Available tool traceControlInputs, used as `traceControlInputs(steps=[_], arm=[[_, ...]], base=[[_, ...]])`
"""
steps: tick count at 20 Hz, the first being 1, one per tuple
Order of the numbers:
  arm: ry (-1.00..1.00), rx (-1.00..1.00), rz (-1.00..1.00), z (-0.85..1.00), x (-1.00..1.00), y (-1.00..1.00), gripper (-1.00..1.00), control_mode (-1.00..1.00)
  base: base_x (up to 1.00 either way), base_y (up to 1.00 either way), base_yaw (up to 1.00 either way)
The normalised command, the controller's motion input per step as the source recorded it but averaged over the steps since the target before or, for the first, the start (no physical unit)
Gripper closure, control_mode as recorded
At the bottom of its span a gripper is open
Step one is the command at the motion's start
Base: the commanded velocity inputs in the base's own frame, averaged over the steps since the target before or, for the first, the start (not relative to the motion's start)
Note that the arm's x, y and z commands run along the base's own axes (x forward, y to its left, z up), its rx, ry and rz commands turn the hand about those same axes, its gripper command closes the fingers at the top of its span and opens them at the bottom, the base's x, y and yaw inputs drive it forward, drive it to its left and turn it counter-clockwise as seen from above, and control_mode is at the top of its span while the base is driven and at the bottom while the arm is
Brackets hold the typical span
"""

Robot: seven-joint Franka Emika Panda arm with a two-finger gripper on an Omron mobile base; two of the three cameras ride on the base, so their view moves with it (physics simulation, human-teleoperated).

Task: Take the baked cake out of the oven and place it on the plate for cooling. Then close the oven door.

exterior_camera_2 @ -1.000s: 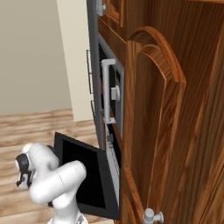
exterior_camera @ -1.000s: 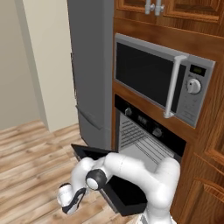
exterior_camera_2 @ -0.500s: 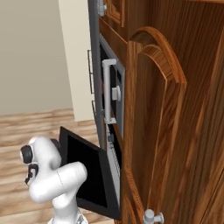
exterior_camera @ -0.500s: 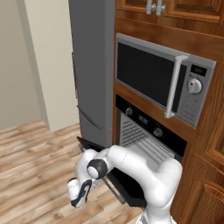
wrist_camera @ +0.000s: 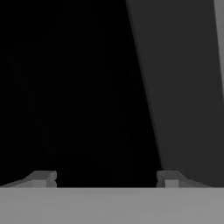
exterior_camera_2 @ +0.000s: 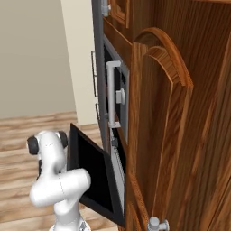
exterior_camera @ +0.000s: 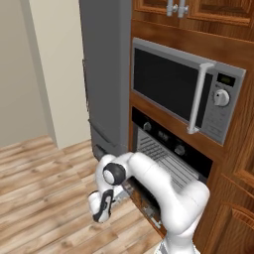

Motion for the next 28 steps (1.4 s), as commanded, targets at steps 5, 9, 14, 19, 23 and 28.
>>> traceControlInputs(steps=[5, 9, 14, 19, 23, 28], arm=[[0.0, 0.01, 0.07, 0.52, 0.18, -1.0, -1.0, -1.0], [0.02, 0.11, 0.12, 0.59, 0.12, -1.0, -1.0, -1.0], [0.04, 0.23, 0.17, 0.62, 0.2, -1.0, -1.0, -1.0], [0.08, 0.21, 0.13, 0.46, 0.4, -1.0, -1.0, -1.0], [0.16, 0.15, 0.06, 0.29, 0.53, -0.97, -1.0, -1.0], [0.19, 0.12, 0.06, 0.09, 0.46, -0.85, -1.0, -1.0]], base=[[0.0, 0.0, 0.0], [0.0, 0.0, 0.0], [0.0, 0.0, 0.0], [0.0, 0.0, 0.0], [0.0, 0.0, 0.0], [0.0, 0.0, 0.0]])
